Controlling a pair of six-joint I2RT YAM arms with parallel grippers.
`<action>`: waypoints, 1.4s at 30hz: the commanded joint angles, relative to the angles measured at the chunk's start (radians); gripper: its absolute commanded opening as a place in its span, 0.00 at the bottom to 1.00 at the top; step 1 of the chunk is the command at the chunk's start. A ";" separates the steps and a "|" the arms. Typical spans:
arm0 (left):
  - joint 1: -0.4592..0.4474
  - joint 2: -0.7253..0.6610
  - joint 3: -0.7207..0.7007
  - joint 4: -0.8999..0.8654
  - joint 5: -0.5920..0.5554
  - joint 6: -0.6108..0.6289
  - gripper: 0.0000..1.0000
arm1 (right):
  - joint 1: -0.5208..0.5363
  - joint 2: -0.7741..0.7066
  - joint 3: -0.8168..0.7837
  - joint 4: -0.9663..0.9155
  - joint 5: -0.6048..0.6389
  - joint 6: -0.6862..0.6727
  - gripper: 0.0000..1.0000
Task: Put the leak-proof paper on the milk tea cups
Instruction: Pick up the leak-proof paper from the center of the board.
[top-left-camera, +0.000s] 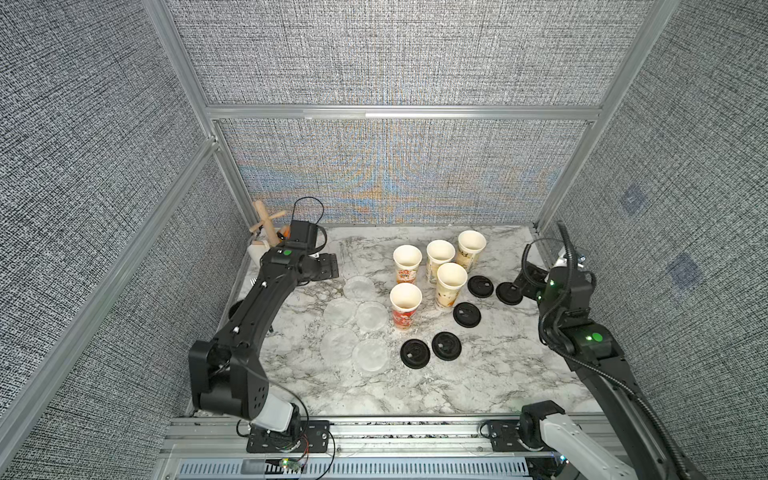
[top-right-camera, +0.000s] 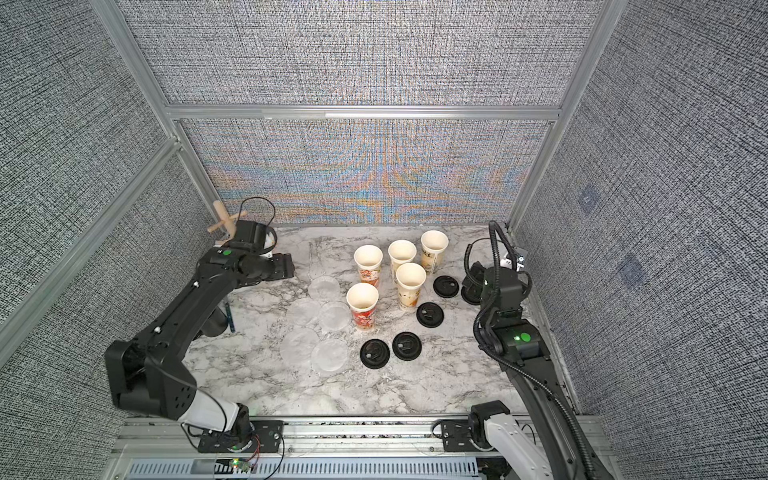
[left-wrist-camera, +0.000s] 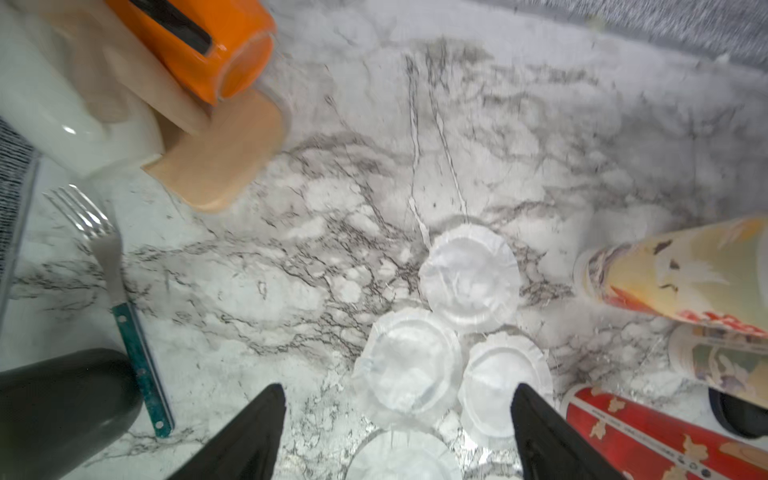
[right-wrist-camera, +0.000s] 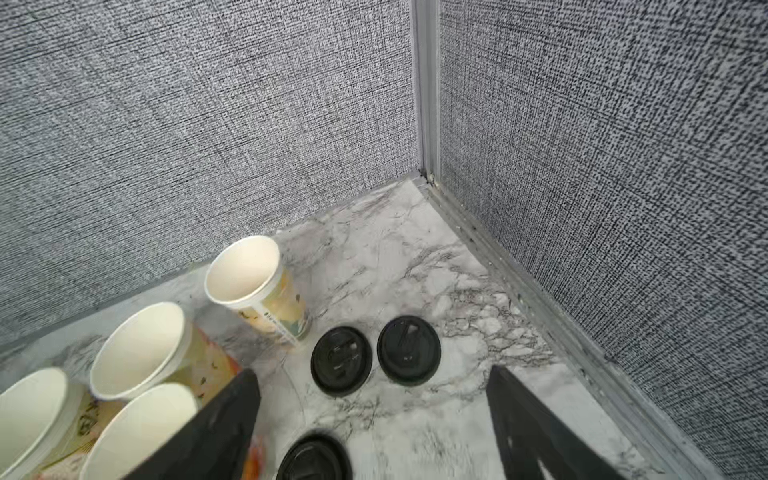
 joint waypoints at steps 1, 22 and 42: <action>-0.019 0.118 0.091 -0.141 0.052 0.074 0.80 | -0.001 -0.014 0.029 -0.153 -0.093 0.012 0.88; -0.018 0.689 0.508 -0.184 0.185 0.260 0.51 | -0.012 0.076 -0.005 -0.120 -0.237 -0.031 0.74; -0.024 0.714 0.435 -0.135 0.114 0.304 0.28 | -0.014 0.080 -0.014 -0.112 -0.257 -0.036 0.64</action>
